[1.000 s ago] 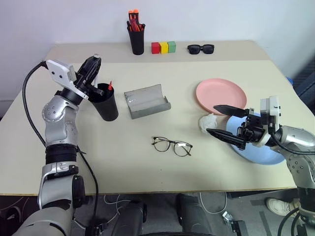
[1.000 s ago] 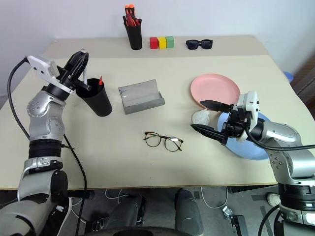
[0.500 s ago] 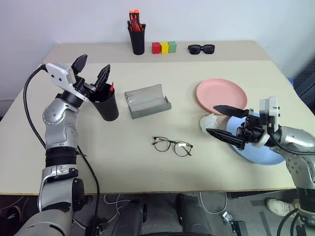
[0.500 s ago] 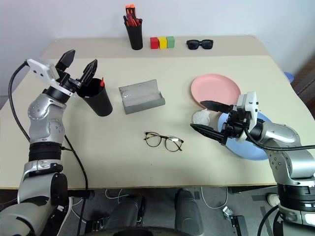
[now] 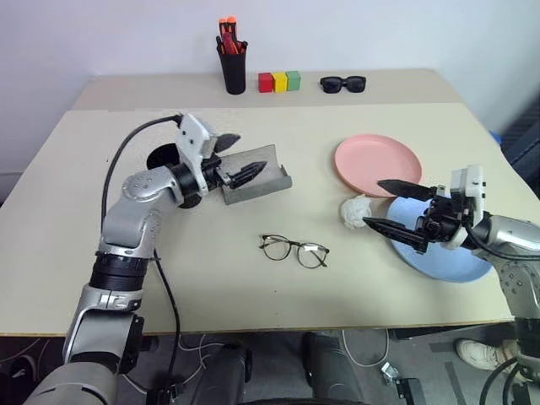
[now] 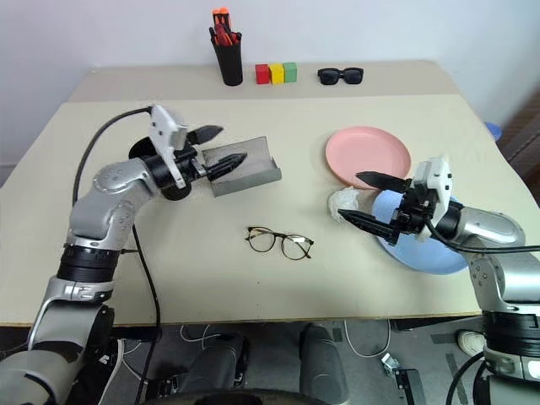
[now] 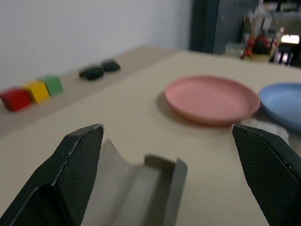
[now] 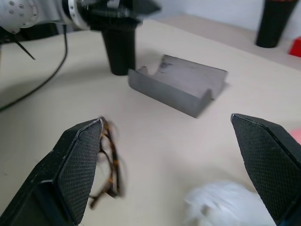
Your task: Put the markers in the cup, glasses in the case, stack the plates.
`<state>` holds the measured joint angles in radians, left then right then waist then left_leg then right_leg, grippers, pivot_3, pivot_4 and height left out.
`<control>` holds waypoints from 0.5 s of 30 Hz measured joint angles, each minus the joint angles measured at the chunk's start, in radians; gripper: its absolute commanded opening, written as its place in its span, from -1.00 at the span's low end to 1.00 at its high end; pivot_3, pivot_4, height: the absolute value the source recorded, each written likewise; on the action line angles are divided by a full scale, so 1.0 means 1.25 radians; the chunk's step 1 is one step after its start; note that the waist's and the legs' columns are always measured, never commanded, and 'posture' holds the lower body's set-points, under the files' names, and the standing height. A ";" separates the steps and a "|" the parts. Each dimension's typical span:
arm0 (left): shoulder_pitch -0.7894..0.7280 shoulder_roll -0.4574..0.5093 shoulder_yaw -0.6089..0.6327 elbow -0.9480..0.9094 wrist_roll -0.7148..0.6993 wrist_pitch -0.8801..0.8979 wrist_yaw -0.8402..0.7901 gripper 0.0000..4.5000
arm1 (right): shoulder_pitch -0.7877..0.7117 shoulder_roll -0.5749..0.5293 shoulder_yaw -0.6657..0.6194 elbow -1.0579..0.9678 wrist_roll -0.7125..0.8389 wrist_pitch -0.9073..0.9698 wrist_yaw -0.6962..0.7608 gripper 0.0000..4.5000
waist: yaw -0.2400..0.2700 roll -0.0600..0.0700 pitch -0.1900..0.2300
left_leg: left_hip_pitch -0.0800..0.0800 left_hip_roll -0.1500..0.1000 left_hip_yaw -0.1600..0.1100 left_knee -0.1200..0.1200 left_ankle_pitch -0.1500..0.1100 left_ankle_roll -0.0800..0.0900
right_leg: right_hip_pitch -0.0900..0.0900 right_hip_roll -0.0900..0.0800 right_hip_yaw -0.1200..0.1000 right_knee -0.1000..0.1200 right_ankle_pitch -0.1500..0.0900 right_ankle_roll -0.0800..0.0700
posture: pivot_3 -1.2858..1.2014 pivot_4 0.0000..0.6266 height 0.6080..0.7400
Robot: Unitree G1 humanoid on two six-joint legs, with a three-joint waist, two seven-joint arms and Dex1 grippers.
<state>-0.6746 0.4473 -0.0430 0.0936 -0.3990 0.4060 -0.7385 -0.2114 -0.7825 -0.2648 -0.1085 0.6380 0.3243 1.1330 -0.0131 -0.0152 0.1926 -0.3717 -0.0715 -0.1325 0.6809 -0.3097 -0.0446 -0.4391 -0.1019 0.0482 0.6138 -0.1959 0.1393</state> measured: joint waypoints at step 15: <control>-0.089 -0.088 -0.143 0.129 0.139 0.106 0.019 0.99 | 0.016 0.008 -0.009 -0.025 -0.005 -0.003 -0.034 1.00 | 0.002 0.000 0.000 | 0.000 0.000 0.000 0.000 0.000 0.000 | 0.000 0.000 0.000 -0.001 0.000 0.000 | 0.03 -0.52 1.00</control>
<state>-0.7854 0.3374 -0.2218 0.2548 -0.2253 0.5389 -0.7151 -0.1910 -0.7725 -0.2756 -0.1392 0.6323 0.3204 1.0904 -0.0103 -0.0153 0.1926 -0.3720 -0.0718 -0.1326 0.6810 -0.3097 -0.0446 -0.4388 -0.1021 0.0483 0.6131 -0.1959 0.1393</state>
